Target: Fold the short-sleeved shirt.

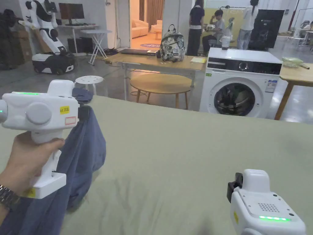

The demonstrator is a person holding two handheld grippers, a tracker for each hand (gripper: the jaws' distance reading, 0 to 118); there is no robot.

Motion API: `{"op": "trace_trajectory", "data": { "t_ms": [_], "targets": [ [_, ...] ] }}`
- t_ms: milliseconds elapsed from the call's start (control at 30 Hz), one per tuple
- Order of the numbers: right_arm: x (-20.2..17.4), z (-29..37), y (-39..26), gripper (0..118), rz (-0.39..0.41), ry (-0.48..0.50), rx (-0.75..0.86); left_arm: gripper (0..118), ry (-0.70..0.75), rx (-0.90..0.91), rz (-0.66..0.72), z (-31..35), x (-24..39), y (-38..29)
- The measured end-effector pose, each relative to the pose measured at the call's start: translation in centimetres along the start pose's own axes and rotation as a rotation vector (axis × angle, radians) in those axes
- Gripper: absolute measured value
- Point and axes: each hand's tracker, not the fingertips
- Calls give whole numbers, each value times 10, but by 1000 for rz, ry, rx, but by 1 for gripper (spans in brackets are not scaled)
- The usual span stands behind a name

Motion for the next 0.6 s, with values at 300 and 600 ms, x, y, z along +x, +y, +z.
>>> {"op": "trace_trajectory", "data": {
  "t_ms": [300,600],
  "targets": [
    [61,23,6,0,-41,-106,34,0,-278,15,-73,-34,148,27],
    [121,49,-6,0,-65,-229,29,0,-548,-66,-105,-64,293,4]
  ]
}}
